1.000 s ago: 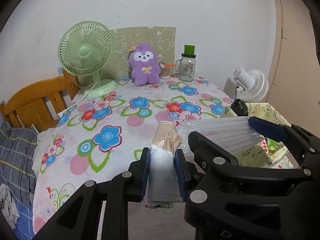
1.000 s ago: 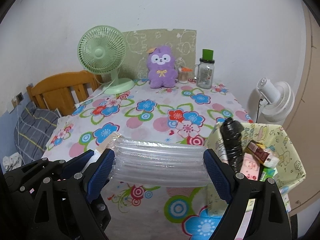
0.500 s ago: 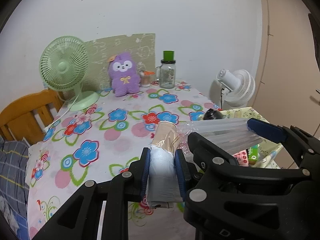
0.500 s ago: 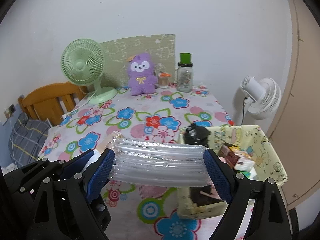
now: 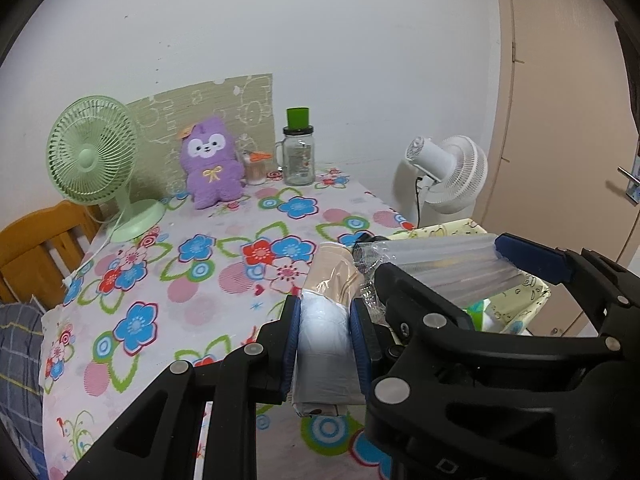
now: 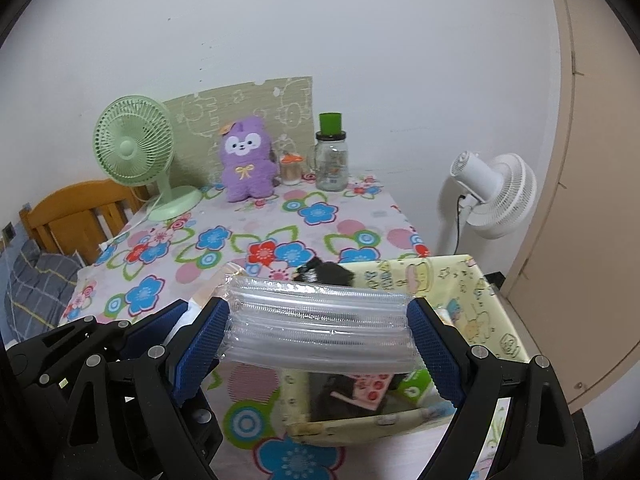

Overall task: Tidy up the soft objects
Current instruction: 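Carry the clear plastic bag and white-and-beige roll with both grippers over the box, then lower both held items into the paper box and open both grippers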

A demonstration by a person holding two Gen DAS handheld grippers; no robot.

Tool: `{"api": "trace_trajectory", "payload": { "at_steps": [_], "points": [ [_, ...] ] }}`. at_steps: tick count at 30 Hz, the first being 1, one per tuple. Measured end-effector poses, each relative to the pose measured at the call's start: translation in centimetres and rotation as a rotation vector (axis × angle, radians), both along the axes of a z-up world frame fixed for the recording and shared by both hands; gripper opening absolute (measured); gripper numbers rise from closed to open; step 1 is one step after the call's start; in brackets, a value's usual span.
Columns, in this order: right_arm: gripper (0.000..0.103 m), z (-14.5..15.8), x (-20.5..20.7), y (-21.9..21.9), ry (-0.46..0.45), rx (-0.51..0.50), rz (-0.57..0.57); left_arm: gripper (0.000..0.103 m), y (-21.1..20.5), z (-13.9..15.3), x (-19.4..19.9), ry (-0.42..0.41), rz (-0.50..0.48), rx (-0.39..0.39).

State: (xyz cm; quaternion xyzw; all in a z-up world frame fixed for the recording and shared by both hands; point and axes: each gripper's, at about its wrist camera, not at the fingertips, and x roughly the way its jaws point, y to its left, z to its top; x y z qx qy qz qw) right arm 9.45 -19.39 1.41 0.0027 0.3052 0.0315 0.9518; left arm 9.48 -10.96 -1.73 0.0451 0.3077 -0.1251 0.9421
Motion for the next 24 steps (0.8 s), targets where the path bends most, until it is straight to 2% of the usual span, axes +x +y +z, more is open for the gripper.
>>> {"api": "trace_trajectory", "payload": {
  "at_steps": [11,24],
  "points": [
    [0.091,-0.3,0.4,-3.0,-0.003,0.001,-0.035,0.025,-2.9,-0.3,0.5,-0.004,-0.04,0.012],
    [0.092,-2.0,1.9,-5.5,0.037,0.005,-0.058,0.025,-5.6,-1.8,1.8,0.035,-0.062,0.029]
  ]
}}
